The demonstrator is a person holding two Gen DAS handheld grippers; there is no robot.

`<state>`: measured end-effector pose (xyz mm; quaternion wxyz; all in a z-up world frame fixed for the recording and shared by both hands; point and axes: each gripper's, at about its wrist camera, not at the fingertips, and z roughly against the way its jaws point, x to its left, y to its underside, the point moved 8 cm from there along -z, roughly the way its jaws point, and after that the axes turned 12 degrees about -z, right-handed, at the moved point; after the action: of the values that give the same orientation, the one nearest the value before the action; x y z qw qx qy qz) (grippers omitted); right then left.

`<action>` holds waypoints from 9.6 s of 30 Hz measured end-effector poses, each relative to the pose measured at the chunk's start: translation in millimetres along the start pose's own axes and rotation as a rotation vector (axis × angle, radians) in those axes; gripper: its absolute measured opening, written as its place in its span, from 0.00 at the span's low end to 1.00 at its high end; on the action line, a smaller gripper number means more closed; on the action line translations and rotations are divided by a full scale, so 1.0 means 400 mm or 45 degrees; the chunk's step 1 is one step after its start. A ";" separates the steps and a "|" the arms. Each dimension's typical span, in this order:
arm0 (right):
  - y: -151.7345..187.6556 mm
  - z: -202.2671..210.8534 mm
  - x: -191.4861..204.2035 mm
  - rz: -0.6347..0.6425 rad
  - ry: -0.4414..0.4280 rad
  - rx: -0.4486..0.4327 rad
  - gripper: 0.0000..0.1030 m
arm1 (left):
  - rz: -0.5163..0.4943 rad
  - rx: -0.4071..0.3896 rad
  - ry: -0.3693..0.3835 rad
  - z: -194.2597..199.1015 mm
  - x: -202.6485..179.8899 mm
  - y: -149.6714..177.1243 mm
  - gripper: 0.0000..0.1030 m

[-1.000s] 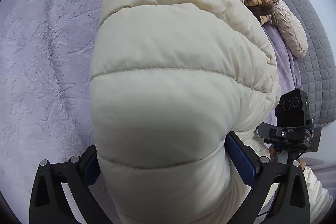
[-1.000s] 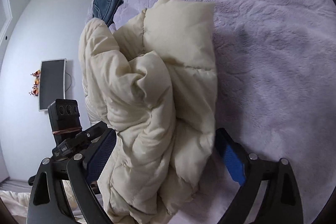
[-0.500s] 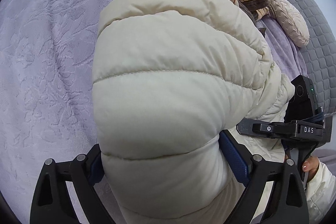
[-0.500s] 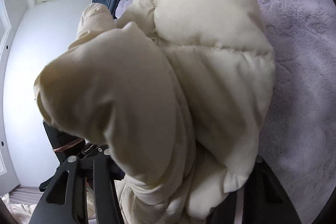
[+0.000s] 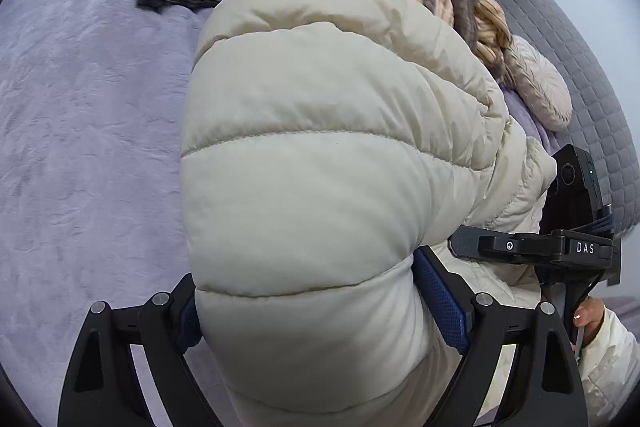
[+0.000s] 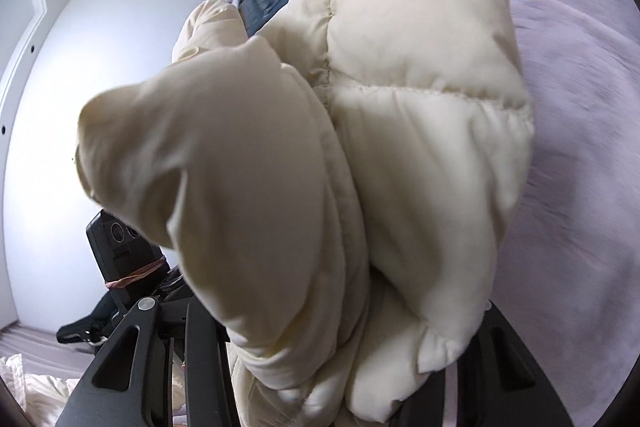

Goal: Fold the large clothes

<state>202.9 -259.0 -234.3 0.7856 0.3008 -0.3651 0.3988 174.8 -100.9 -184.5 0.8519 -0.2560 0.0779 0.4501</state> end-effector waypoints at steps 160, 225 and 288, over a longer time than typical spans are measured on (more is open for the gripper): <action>0.331 -0.068 0.483 0.504 0.841 -0.488 1.00 | 0.139 -0.111 -0.610 0.573 0.313 0.201 0.99; 0.353 -0.046 0.488 0.475 0.849 -0.504 1.00 | 0.141 -0.104 -0.675 0.625 0.293 0.217 0.99; 0.358 -0.058 0.489 0.471 0.856 -0.500 1.00 | 0.137 -0.082 -0.678 0.615 0.322 0.213 0.99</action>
<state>170.6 -90.1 -62.0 0.8185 -0.0715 -0.2053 0.5317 157.1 156.8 -51.9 0.8087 -0.1510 -0.1495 0.5485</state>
